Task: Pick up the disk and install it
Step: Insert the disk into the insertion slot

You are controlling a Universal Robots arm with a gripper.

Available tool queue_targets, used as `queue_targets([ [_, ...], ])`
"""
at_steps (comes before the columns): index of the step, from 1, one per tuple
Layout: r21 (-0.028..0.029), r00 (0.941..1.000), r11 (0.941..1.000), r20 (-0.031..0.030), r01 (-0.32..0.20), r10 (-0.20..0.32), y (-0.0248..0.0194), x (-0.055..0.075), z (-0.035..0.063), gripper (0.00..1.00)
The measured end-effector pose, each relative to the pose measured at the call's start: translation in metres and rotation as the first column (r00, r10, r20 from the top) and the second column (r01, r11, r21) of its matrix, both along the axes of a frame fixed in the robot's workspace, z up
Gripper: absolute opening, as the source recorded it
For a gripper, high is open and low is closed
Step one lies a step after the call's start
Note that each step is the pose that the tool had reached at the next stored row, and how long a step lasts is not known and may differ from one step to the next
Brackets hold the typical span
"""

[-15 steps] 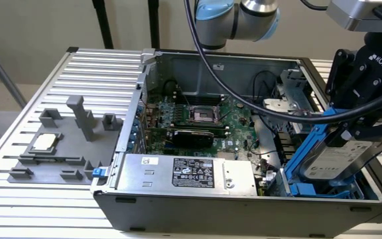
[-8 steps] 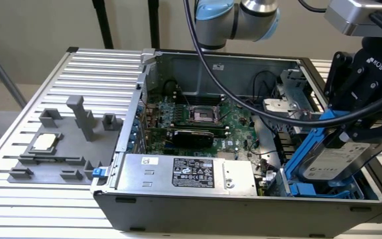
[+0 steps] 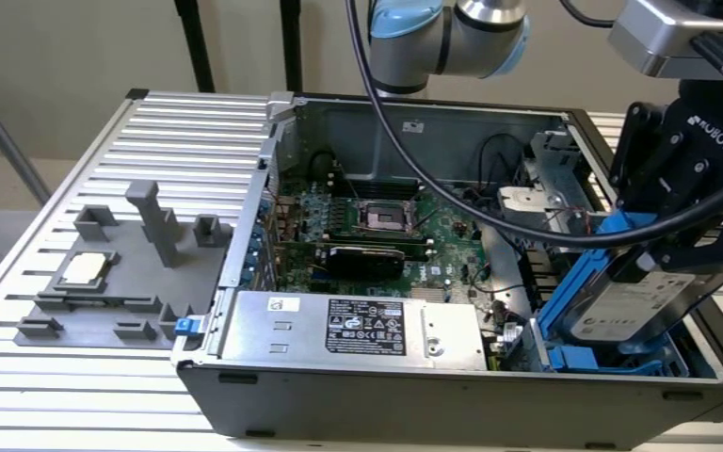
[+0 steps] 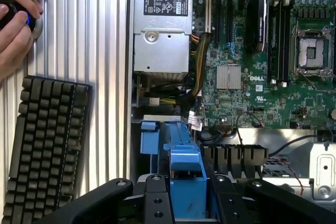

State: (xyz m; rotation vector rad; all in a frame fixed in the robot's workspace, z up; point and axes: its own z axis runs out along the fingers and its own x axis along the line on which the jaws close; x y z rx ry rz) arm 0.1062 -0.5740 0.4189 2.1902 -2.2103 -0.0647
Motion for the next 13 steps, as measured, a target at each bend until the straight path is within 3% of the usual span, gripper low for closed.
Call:
queue_targets([
  [13, 0.0, 1.0, 1.0, 0.0, -0.002, 0.002, 0.0, 0.0, -0.0027, 0.33],
])
